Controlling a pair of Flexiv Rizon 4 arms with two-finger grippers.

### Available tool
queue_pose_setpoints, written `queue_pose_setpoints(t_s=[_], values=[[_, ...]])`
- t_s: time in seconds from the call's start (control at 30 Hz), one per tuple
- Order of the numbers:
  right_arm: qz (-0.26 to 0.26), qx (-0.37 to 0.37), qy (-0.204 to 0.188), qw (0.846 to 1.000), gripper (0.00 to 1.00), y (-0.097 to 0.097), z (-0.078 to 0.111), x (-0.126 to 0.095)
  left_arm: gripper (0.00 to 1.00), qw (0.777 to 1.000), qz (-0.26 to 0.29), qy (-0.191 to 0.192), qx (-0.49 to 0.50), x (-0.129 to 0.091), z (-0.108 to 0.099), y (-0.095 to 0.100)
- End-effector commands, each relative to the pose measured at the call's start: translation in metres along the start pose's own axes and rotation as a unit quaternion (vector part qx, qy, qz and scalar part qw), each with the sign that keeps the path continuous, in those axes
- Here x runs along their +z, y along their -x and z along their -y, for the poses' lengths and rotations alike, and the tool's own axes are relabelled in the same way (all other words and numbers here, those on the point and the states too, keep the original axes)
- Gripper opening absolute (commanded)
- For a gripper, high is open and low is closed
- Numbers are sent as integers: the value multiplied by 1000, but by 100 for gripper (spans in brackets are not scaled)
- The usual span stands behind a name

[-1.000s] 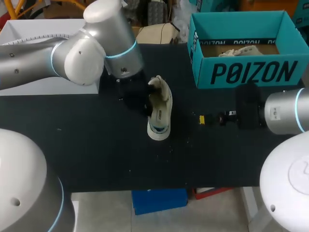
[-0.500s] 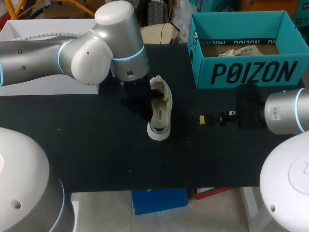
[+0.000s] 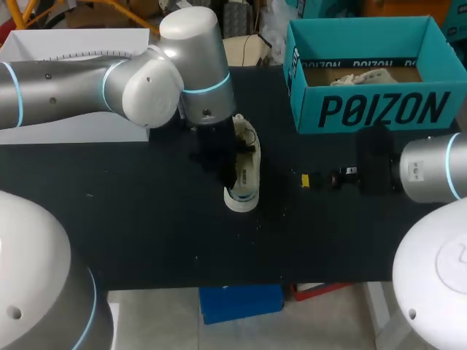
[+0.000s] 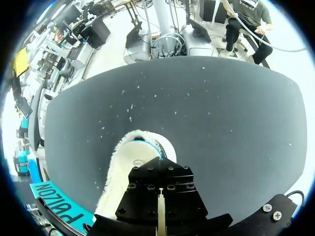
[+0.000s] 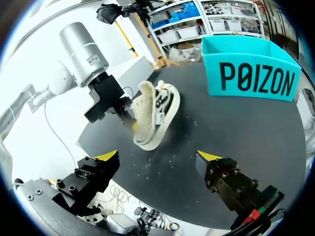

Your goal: Take the shoe out of the shoebox, open the shoe tongue, remove and reinsert the insole, then place the shoe into the shoebox

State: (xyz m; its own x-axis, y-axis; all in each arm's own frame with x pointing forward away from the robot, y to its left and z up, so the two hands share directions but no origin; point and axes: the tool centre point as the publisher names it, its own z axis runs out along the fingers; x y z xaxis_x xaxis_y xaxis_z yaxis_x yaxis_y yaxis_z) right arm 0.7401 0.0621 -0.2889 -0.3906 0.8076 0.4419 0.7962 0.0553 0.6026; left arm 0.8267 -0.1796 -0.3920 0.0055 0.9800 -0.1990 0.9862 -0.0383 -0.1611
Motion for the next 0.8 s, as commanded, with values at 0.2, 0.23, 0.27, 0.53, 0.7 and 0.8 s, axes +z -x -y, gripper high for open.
queue_pose_setpoints(t_s=[0.2, 0.23, 0.27, 0.53, 0.7, 0.8], values=[[-2, 2, -4, 1000, 100, 1, -1, 0, 0, 1000, -3, 2, 10, -2, -3, 12], [-2, 2, -4, 1000, 100, 1, -1, 0, 0, 1000, 1, 1, 11, -3, -2, 12], [-2, 2, -4, 1000, 100, 1, -1, 0, 0, 1000, 1, 1, 11, -4, -2, 12], [-2, 2, -4, 1000, 100, 1, -1, 0, 0, 1000, 3, 3, 22, -1, -6, 20], [-2, 2, -4, 1000, 100, 1, -1, 0, 0, 1000, 6, -5, 29, 9, -6, 26], [-2, 2, -4, 1000, 100, 1, -1, 0, 0, 999, 4, -12, 30, 17, -6, 27]])
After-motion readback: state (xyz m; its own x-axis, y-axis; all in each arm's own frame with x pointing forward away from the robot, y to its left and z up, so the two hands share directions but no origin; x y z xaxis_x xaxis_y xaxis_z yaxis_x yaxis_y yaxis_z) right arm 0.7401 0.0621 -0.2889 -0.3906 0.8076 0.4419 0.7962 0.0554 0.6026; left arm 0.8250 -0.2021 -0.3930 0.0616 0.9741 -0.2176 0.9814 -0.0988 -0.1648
